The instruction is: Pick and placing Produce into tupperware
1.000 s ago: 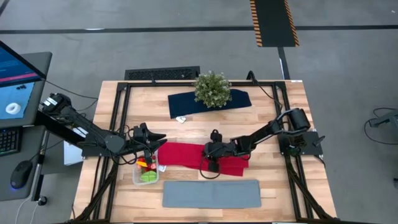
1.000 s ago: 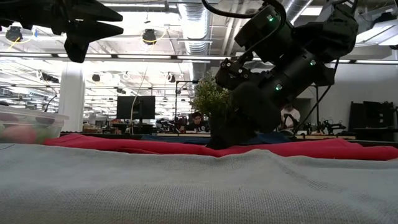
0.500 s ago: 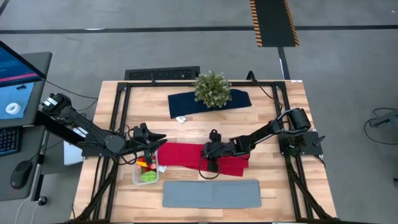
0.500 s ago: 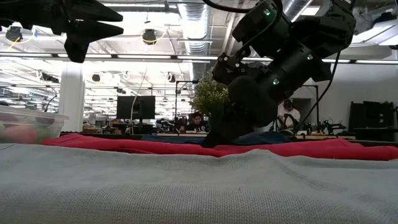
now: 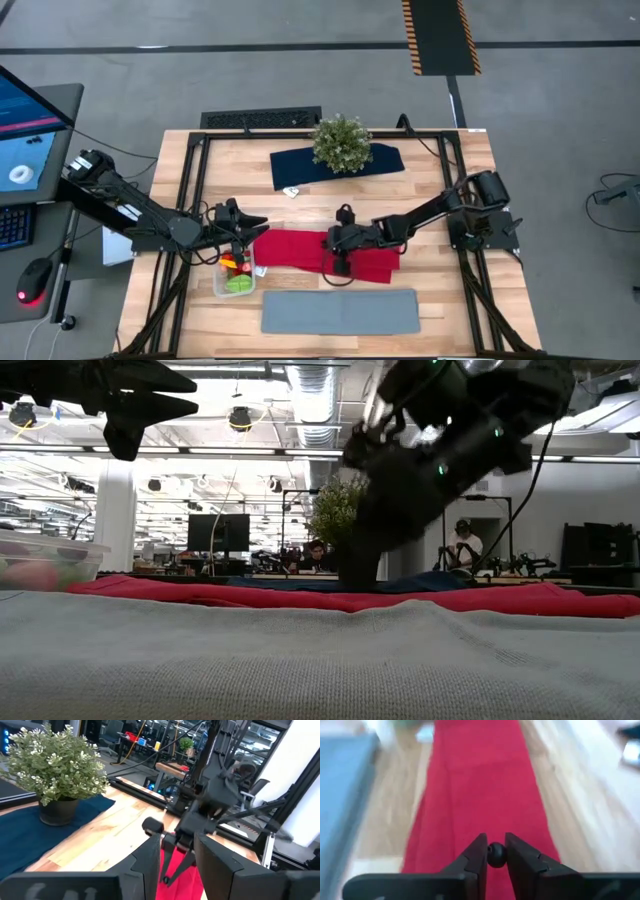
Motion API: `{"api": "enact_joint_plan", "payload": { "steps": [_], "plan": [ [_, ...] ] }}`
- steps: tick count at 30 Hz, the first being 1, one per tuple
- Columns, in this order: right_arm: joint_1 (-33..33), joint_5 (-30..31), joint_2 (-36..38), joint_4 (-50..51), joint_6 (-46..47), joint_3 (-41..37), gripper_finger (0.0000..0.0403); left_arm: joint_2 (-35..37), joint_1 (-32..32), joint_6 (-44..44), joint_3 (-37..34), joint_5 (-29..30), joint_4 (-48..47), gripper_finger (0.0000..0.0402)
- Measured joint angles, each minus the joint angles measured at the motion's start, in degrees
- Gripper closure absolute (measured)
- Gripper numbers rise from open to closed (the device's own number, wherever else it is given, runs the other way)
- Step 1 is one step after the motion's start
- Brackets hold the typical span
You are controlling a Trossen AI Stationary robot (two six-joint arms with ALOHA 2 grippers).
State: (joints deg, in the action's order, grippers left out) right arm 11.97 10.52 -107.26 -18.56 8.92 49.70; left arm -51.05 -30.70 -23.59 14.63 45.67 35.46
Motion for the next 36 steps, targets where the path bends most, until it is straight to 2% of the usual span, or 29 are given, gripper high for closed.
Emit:
{"api": "enact_joint_plan", "payload": {
  "steps": [6, 11, 15, 20, 27, 32, 36],
  "plan": [
    [0.0, 0.0, 4.7, -1.7, -2.0, 0.0, 0.0345, 0.0, 0.0, 0.0, 0.0, -1.2, -0.2, 0.0292],
    [0.0, -0.4, 7.2, -3.8, -3.1, 0.0, 0.0335, -2.3, 0.0, -1.0, 0.0, -4.8, 0.1, 0.0292],
    [0.0, -1.8, 9.1, -5.9, -4.2, 0.0, 0.0326, -5.9, 0.0, -2.8, 0.0, -3.2, 0.0, 0.0292],
    [0.0, -5.6, 10.4, -9.1, -5.5, 0.9, 0.0340, -10.8, 1.8, -5.2, 0.0, -3.3, 0.6, 0.0292],
    [1.6, -7.7, 10.5, -9.1, -7.0, 4.1, 0.0334, -19.2, 4.4, -6.3, 0.0, -3.6, 10.0, 0.0292],
    [2.9, -7.7, 10.5, -9.0, -8.0, 5.5, 0.0335, -27.7, 4.7, 2.2, 0.3, -9.7, 22.3, 0.0292],
    [4.0, -7.7, 10.5, -9.5, -8.1, 5.7, 0.0336, -34.5, 4.7, 10.4, 3.3, -15.0, 27.5, 0.0292]
  ]
}}
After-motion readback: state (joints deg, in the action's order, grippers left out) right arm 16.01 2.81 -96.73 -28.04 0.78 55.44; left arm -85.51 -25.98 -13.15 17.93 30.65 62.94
